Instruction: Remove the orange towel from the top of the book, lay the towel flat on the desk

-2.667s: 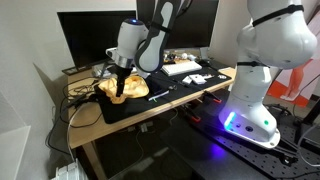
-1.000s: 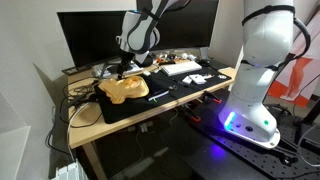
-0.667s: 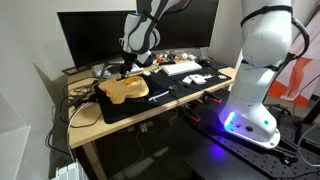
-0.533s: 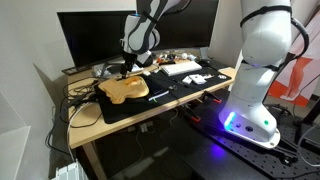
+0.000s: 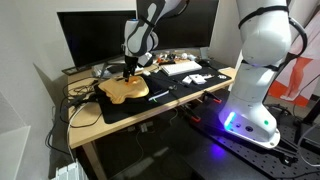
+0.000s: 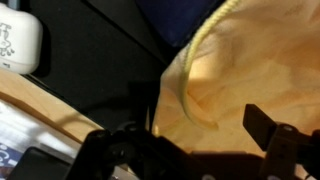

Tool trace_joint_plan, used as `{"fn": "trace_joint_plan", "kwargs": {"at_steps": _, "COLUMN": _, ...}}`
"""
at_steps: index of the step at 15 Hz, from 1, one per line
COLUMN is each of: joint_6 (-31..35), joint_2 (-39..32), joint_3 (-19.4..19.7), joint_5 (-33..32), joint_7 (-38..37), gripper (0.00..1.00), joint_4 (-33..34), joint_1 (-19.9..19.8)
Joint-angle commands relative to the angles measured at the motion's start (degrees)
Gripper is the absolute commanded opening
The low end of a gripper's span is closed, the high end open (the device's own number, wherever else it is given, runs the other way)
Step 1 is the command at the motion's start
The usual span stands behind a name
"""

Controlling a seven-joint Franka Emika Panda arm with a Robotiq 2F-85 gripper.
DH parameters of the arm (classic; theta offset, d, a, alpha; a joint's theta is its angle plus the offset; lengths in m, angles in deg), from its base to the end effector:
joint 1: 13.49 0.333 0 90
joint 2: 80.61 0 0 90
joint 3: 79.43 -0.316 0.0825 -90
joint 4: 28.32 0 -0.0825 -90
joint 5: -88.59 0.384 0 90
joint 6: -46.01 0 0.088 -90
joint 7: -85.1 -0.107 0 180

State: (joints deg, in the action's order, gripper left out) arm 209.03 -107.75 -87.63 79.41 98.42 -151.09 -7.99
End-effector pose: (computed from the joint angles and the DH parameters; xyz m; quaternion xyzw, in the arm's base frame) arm 0.5730 0.1475 0.2044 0.9492 0.2916 0.1182 0.0004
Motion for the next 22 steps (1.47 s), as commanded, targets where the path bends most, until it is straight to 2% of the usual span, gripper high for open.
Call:
{"fn": "trace_joint_plan", "kwargs": {"at_steps": 1, "joint_6": -2.48, "joint_2": -1.06, "joint_3": 0.56, "joint_5": 0.03, "joint_7": -0.83, "gripper": 0.66, "joint_4": 2.07, "joint_1": 0.57}}
{"fn": "trace_joint_plan", "kwargs": {"at_steps": 9, "joint_6": -1.47, "joint_2": -0.62, "joint_3": 0.33, "joint_5": 0.09, "joint_7": -0.64, "gripper": 0.03, "joint_4": 1.36, "joint_1": 0.52}}
{"fn": "trace_joint_plan", "kwargs": {"at_steps": 10, "joint_6": -1.30, "joint_2": -0.43, "joint_3": 0.14, "joint_5": 0.19, "joint_7": -0.61, "gripper": 0.00, "joint_4": 1.21, "joint_1": 0.50}}
{"fn": "trace_joint_plan", "kwargs": {"at_steps": 14, "joint_6": -0.02, "joint_2": 0.23, "joint_3": 0.53, "joint_5": 0.03, "joint_7": -1.33, "gripper": 0.01, "joint_4": 0.46, "joint_1": 0.85}}
{"fn": "trace_joint_plan", "kwargs": {"at_steps": 22, "joint_6": 2.91, "joint_2": 3.25, "joint_3": -0.73, "joint_5": 5.03, "joint_7": -0.78, "gripper": 0.01, "joint_4": -1.45, "joint_1": -4.09}}
